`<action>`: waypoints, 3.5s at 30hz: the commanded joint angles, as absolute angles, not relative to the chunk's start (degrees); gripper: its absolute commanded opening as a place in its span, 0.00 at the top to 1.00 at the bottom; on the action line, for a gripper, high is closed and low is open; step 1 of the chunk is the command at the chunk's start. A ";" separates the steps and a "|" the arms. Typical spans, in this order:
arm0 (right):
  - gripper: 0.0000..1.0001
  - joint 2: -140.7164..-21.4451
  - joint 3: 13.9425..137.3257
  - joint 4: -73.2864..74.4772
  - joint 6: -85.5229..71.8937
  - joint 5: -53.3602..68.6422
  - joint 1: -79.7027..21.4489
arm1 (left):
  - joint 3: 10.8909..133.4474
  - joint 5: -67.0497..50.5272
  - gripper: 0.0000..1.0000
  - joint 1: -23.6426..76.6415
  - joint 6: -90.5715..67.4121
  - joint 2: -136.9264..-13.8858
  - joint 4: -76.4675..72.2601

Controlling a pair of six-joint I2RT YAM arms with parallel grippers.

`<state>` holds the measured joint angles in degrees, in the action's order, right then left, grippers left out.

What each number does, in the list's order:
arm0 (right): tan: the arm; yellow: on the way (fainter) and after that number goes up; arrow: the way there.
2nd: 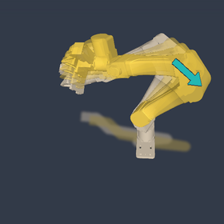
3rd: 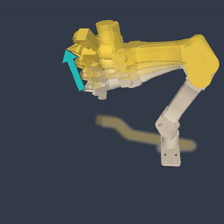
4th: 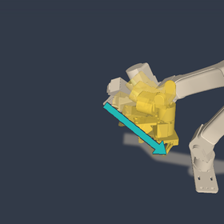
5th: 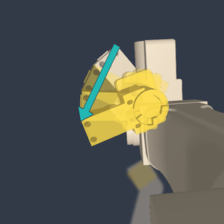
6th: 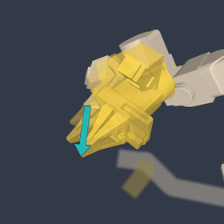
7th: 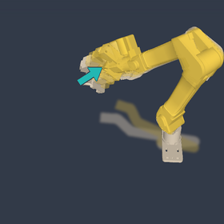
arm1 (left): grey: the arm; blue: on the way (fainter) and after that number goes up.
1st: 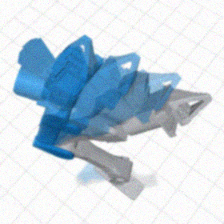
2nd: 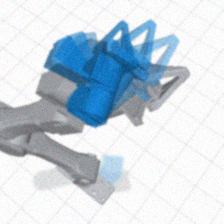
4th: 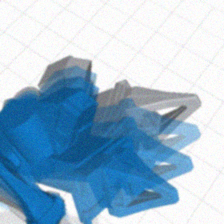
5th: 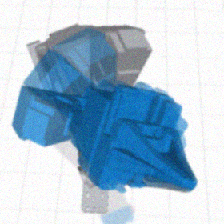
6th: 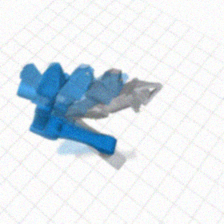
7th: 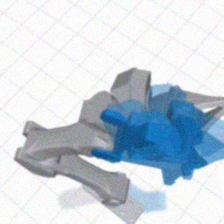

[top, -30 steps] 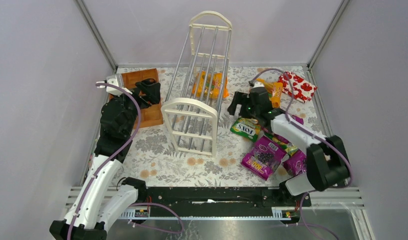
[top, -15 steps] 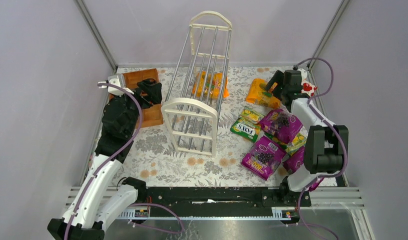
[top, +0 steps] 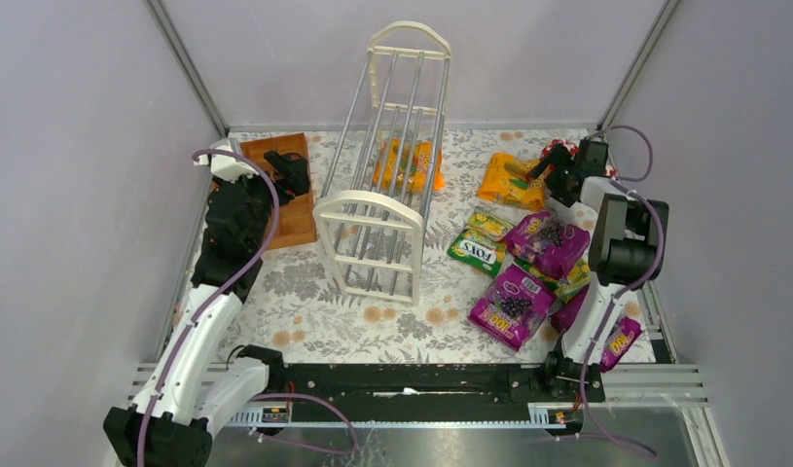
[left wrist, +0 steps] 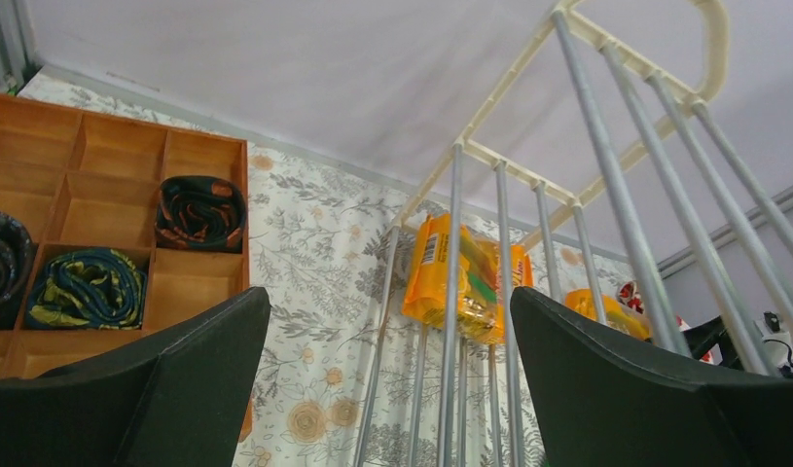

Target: Place and organize the candy bags onto the shelf

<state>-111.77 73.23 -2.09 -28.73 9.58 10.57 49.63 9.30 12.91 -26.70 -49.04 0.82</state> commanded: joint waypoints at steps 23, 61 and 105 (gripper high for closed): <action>0.22 -128.17 81.75 -15.26 -35.00 40.43 11.25 | 51.09 4.68 0.01 10.20 -29.44 -51.13 -0.79; 0.80 -108.15 56.63 -53.04 -65.53 48.81 11.32 | 50.01 8.29 0.01 15.60 -27.08 -45.40 -1.67; 0.25 -122.90 64.75 -27.41 -46.69 34.94 5.19 | 50.45 5.52 0.01 15.75 -27.94 -49.13 -1.63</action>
